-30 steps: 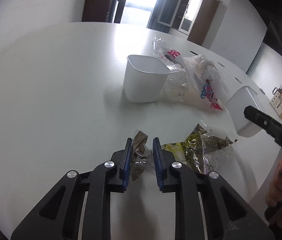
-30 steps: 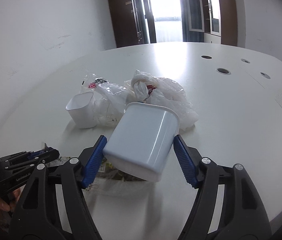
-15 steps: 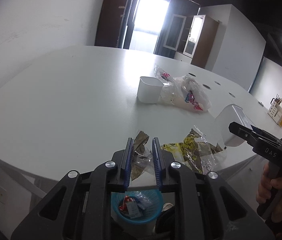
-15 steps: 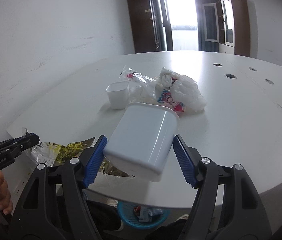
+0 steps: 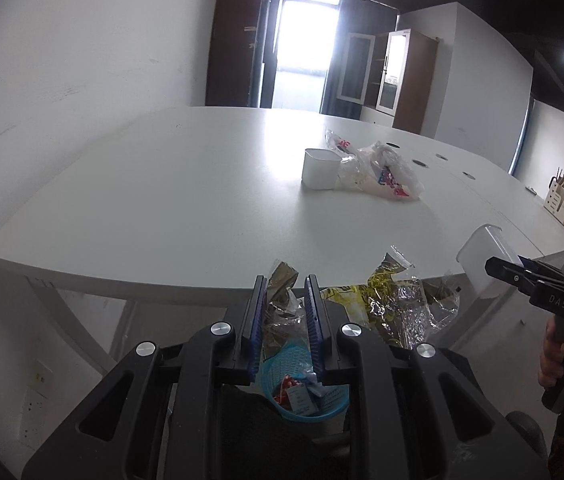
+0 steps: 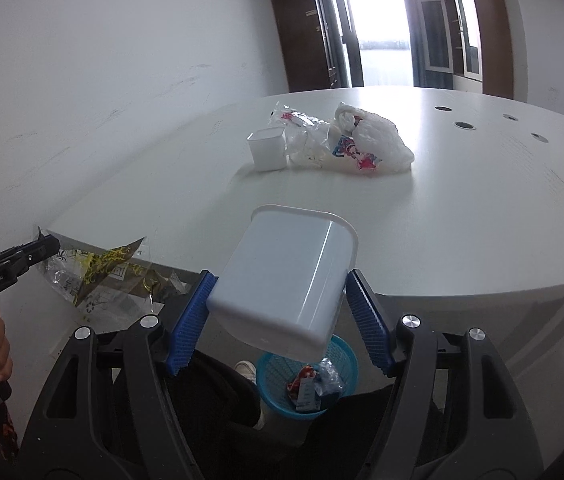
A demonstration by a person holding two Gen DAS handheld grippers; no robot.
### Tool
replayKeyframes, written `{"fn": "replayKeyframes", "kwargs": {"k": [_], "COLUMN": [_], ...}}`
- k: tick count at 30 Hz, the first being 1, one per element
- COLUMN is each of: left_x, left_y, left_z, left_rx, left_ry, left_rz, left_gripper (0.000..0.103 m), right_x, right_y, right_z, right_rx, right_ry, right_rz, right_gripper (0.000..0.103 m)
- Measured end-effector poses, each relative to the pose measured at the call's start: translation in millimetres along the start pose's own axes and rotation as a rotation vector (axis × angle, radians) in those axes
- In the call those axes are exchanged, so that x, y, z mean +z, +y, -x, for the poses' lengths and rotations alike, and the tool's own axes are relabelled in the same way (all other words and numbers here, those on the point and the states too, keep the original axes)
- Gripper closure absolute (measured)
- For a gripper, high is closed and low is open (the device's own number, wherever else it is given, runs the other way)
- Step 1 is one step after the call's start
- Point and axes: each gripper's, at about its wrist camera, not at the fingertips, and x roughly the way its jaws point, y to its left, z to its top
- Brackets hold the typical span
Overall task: Collect trash
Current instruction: 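Carry the foil wrapper and white cup down over the blue wastebasket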
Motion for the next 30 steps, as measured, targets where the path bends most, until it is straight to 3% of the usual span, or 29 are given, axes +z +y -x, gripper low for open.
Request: {"fn": "replayKeyframes", "kwargs": {"k": [4, 8, 16, 30], "left_x": [-8, -26, -62, -111], "left_y": [-1, -11, -24, -11], "left_z": [13, 2, -51, -149], "left_rx": [0.023, 0.009, -0.013, 0.031], "left_ry": [-0.005, 0.043, 0.173, 0.366], "left_rz": [-0.025, -0.055, -0.067, 0.001], "left_gripper": [0.085, 0.085, 0.085, 0.085], "right_x": [-14, -34, -72, -114], "right_y": [6, 12, 17, 3], "right_z": [11, 7, -15, -86], "right_rx": [-0.003, 0.008, 0.009, -0.018], "right_ry": [0.005, 0.044, 0.139, 0.271], "right_rz": [0.033, 0.054, 0.082, 0.056], "right_gripper": [0.039, 0.039, 0.039, 0.039]}}
